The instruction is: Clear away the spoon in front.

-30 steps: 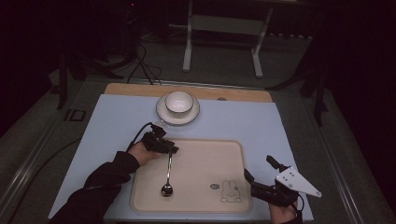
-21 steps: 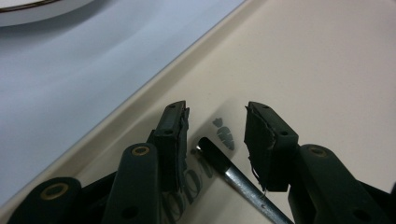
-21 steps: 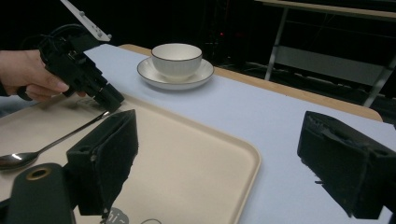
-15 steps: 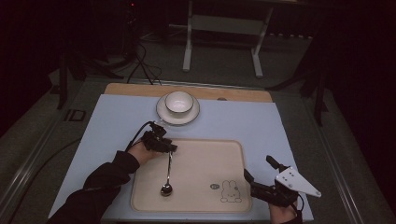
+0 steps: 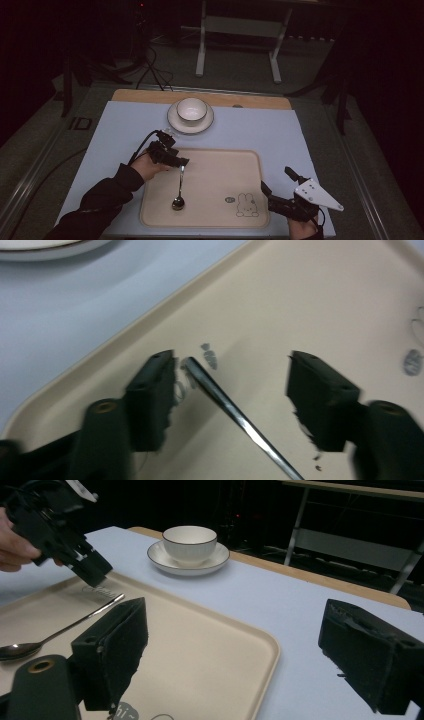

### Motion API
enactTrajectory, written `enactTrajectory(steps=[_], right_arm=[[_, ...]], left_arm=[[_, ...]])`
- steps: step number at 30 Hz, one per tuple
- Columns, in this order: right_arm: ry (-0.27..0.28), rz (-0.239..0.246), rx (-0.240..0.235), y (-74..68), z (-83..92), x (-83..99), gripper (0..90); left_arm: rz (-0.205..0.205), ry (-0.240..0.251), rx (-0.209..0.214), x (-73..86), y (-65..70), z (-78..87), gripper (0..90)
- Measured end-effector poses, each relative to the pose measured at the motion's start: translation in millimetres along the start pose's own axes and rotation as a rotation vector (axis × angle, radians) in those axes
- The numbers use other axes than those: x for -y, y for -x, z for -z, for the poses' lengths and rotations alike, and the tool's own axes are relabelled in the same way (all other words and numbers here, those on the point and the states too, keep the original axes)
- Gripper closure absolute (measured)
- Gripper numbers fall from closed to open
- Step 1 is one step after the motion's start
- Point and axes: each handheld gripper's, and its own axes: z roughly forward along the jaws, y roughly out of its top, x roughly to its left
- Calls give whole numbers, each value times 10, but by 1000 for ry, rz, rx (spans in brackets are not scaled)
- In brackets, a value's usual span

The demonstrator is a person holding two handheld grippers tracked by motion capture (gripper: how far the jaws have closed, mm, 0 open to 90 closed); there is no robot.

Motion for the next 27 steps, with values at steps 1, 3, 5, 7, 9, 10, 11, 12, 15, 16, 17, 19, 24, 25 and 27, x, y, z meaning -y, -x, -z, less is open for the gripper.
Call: enactTrajectory(steps=[1,3,5,7,9,10,11,12,15,16,17,19,24,25,27], right_arm=[[-1,-1,1,0,-2,1,123],[-2,-2,1,1,-4,1,123],[-5,-1,0,-7,-9,2,123],[-5,-1,-1,-10,-12,2,123],[-6,-2,-3,-11,-17,4,123],[-7,-2,-4,-10,-21,6,123],[-8,-1,-5,-9,-27,8,123],[-8,-1,-5,-9,-28,9,123],[-9,-3,-5,-9,-29,10,123],[-10,-2,-6,-7,-30,11,123],[-12,-4,-7,-5,-31,12,123],[-14,-5,-6,-5,-33,13,123],[-15,-4,-7,-18,-34,10,123],[-15,-3,-8,-21,-34,10,123],[-15,-3,-7,-22,-32,10,123]], left_arm=[[-21,7,22,21,4,48,227],[-28,22,35,36,16,68,215],[-48,41,54,65,44,111,136],[-53,57,68,89,76,150,107],[-49,88,78,117,103,194,0],[-50,98,73,126,108,213,0],[-45,114,71,140,111,238,0],[-39,128,69,155,107,262,0],[-30,191,41,223,110,346,0],[-30,191,41,223,110,346,0],[-39,195,30,236,121,359,0],[-50,209,23,264,148,379,0],[-64,234,20,332,213,418,0],[-68,242,19,350,226,433,0],[-73,257,16,386,246,461,0]])
